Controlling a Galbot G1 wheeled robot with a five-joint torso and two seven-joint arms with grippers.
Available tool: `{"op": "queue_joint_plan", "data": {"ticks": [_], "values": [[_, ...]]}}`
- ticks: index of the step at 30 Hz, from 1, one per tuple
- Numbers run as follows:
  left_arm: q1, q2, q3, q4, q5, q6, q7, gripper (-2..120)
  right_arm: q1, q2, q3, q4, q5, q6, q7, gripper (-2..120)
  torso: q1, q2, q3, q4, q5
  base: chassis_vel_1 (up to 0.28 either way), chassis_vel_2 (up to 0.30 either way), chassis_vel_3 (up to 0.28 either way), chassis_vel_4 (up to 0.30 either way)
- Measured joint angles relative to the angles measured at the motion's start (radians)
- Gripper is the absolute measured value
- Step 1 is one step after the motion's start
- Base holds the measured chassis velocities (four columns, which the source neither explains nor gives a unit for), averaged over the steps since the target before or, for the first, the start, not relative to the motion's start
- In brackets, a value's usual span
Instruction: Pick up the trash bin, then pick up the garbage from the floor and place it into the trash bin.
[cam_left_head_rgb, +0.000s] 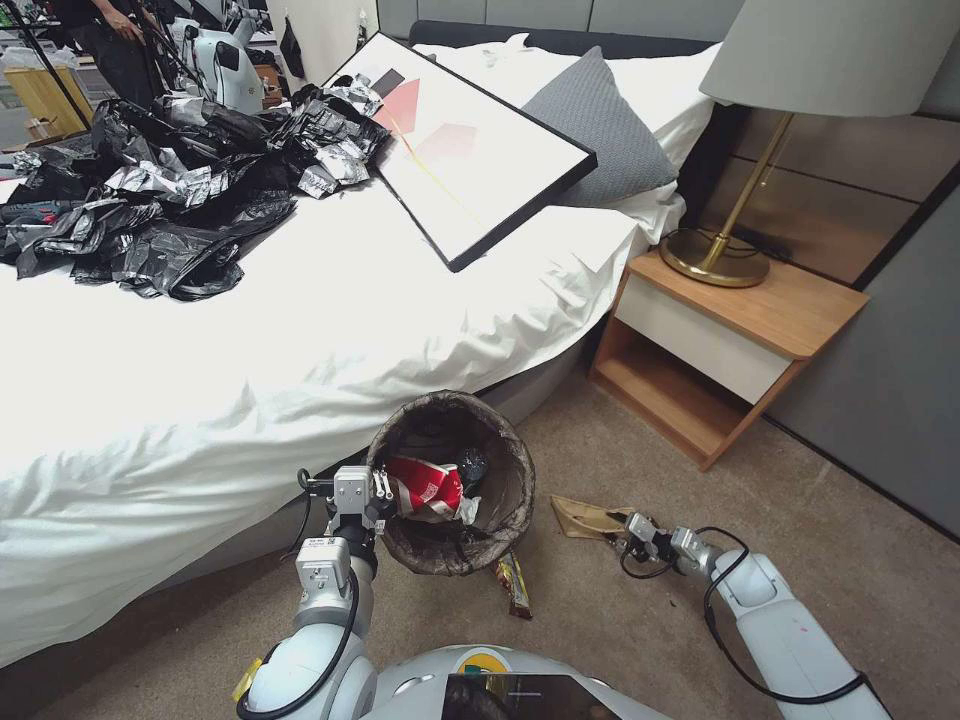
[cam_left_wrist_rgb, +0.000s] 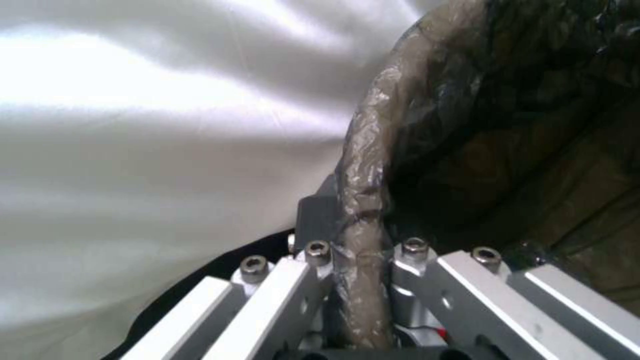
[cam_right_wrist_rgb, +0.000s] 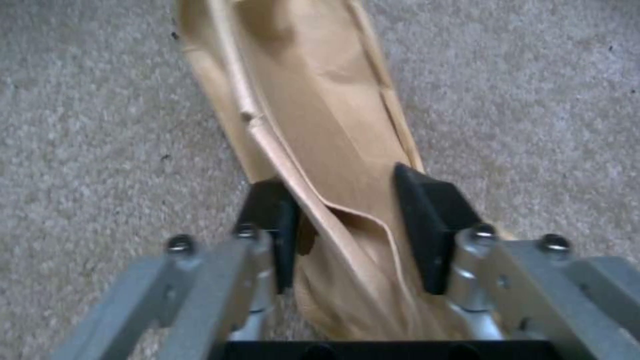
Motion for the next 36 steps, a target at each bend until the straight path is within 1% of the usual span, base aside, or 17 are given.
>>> {"op": "queue_joint_plan", "data": {"ticks": [2,3,6,7,10,14,18,20,22,24,26,28,30,31,32,34,36], "values": [[0.000,0.000,0.000,0.000,0.000,0.000,0.000,2,-0.002,0.003,-0.001,0.002,0.005,0.000,0.002,23,0.000,0.000,0.000,0.0001,0.0001,0.000,0.000,0.000,0.000],[0.000,0.000,0.000,0.000,0.000,0.000,0.000,2,-0.002,0.003,-0.001,0.002,0.005,0.000,0.002,23,0.000,0.000,0.000,0.0001,0.0001,0.000,0.000,0.000,0.000],[0.000,0.000,0.000,0.000,0.000,0.000,0.000,2,-0.009,0.005,-0.001,0.009,0.016,0.000,0.004,8,0.000,0.000,0.000,0.0001,0.0001,0.000,0.000,0.000,0.000],[0.000,0.000,0.000,0.000,0.000,0.000,0.000,2,-0.009,0.005,-0.001,0.009,0.016,0.000,0.004,8,0.000,0.000,0.000,0.0001,0.0001,0.000,0.000,0.000,0.000],[0.000,0.000,0.000,0.000,0.000,0.000,0.000,2,-0.018,0.001,-0.001,0.018,0.032,0.000,0.013,0,0.000,0.000,0.000,0.0001,0.0002,0.000,0.000,0.000,0.000],[0.000,0.000,0.000,0.000,0.000,0.000,0.000,2,-0.033,-0.007,-0.004,0.035,0.066,-0.013,0.042,0,0.000,0.000,0.000,0.0001,0.0000,0.000,0.000,0.000,0.000],[0.000,0.000,0.000,0.000,0.000,0.000,0.000,2,-0.056,-0.008,-0.015,0.054,0.165,-0.032,0.096,0,0.000,0.000,0.000,0.0000,0.0001,0.000,0.000,0.000,0.000],[0.000,0.000,0.000,0.000,0.000,0.000,0.000,2,-0.070,-0.001,-0.018,0.068,0.222,-0.039,0.141,0,0.000,0.000,0.000,0.0000,0.0001,0.000,0.000,0.000,0.000],[0.000,0.000,0.000,0.000,0.000,0.000,0.000,2,-0.076,0.002,-0.018,0.075,0.238,-0.039,0.155,0,0.000,0.000,0.000,0.0001,0.0001,0.000,0.000,0.000,0.000],[0.000,0.000,0.000,0.000,0.000,0.000,0.000,2,-0.097,0.016,-0.019,0.106,0.290,-0.040,0.208,0,0.000,0.000,0.000,0.0000,0.0000,0.000,0.000,0.000,0.000],[0.000,0.000,0.000,0.000,0.000,0.000,0.000,2,-0.101,0.020,-0.019,0.115,0.300,-0.040,0.217,0,0.000,0.000,0.000,0.0000,0.0000,0.000,0.000,0.000,0.000],[0.000,0.000,0.000,0.000,0.000,0.000,0.000,2,-0.128,0.046,-0.015,0.190,0.362,-0.039,0.278,0,0.000,0.000,0.000,0.0002,0.0001,0.000,0.000,0.000,0.000],[0.000,0.000,0.000,0.000,0.000,0.000,0.000,2,-0.132,0.050,-0.014,0.202,0.371,-0.038,0.288,0,0.000,0.000,0.000,0.0003,0.0000,0.000,0.000,0.000,0.000],[0.000,0.000,0.000,0.000,0.000,0.000,0.000,2,-0.142,0.060,-0.011,0.237,0.398,-0.035,0.314,0,0.000,0.000,0.000,0.0000,0.0001,0.000,0.000,0.000,0.000],[0.000,0.000,0.000,0.000,0.000,0.000,0.000,2,-0.157,0.071,-0.009,0.297,0.453,-0.033,0.342,0,0.000,0.000,0.000,0.0004,0.0002,0.000,0.000,0.000,0.000],[0.000,0.000,0.000,0.000,0.000,0.000,0.000,2,-0.161,0.073,-0.009,0.315,0.470,-0.032,0.347,0,0.000,0.000,0.000,0.0001,0.0003,0.000,0.000,0.000,0.000],[0.000,0.000,0.000,0.000,0.000,0.000,0.000,2,-0.199,0.082,-0.006,0.492,0.635,-0.013,0.364,0,0.000,0.000,0.000,0.0002,0.0000,0.000,0.000,0.000,0.000]]}}
